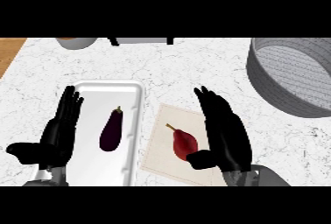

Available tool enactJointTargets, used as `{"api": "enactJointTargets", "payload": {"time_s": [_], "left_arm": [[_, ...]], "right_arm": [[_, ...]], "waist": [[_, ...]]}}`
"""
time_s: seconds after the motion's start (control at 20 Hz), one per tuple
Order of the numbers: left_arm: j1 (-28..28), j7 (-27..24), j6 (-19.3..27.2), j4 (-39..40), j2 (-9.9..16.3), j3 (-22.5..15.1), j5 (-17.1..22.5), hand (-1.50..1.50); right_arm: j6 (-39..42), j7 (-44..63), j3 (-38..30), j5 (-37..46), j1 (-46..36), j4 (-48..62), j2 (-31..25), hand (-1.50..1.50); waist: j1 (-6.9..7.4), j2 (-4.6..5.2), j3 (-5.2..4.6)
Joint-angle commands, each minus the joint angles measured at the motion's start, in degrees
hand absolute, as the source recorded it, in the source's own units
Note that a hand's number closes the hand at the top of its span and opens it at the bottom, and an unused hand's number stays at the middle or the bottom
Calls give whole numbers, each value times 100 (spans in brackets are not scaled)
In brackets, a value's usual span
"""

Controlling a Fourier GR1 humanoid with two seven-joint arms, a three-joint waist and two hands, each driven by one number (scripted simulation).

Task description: Pick the pear from the placemat and place it in the basket

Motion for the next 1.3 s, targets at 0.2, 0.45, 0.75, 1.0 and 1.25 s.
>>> {"api": "enactJointTargets", "payload": {"time_s": [0.2,0.45,0.75,1.0,1.25], "left_arm": [[-261,74,-102,-51,9,13,51,0],[-69,46,-32,-155,-78,-54,-16,0],[7,70,-30,-209,-84,-127,-100,0],[-77,228,-218,-352,70,83,110,0],[-128,-58,-145,10,-189,-37,-42,0]], "right_arm": [[2578,2413,-176,-1131,-956,-1175,677,-150],[2725,3001,-320,-1240,-1355,-837,1015,-150],[2920,2968,-189,-1148,-1169,-512,736,-150],[2885,2942,-367,-1065,-1112,-410,972,-150],[2438,2542,184,-435,-405,-331,1204,-150]], "waist": [[135,104,36],[202,116,42],[165,111,46],[212,130,53],[186,150,56]]}}
